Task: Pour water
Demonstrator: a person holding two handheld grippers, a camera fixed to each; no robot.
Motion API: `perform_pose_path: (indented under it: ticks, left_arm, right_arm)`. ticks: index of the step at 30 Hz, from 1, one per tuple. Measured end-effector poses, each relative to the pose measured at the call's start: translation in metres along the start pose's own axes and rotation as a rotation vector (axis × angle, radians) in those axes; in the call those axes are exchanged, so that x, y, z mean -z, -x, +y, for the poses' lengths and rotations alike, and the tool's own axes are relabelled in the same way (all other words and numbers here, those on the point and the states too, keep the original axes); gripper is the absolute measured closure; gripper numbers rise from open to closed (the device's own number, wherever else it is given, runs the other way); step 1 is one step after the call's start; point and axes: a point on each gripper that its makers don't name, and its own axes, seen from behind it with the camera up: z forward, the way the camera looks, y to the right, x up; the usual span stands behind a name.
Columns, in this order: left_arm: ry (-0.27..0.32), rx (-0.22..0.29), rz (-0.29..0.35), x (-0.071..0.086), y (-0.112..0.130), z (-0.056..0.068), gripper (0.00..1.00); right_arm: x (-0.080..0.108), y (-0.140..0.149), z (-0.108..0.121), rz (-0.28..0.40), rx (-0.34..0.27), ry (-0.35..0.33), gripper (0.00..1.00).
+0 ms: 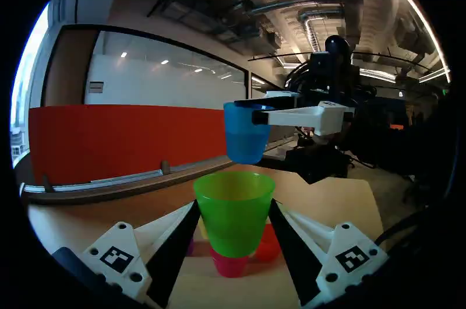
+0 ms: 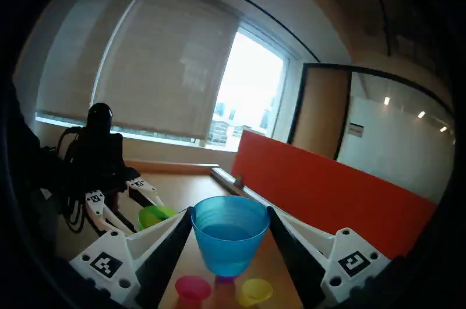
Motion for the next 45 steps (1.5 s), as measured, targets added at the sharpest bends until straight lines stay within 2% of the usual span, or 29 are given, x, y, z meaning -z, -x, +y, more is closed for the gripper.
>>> perform_pose_path:
  ticks: [9, 21, 32, 45]
  left_arm:
    - [0.021, -0.012, -0.015, -0.004, 0.005, 0.008, 0.17]
    - [0.04, -0.015, -0.018, -0.008, 0.007, 0.014, 0.17]
    - [0.045, -0.013, -0.024, -0.008, 0.01, 0.014, 0.17]
    - [0.055, -0.016, -0.028, -0.008, 0.008, 0.017, 0.17]
  right_arm:
    - [-0.002, -0.002, 0.0, 0.005, 0.029, -0.002, 0.06]
    - [-0.005, -0.005, -0.002, 0.007, 0.114, -0.003, 0.06]
    - [-0.008, -0.007, -0.001, 0.003, 0.175, -0.009, 0.06]
    - [-0.012, -0.017, -0.006, -0.008, 0.28, -0.024, 0.06]
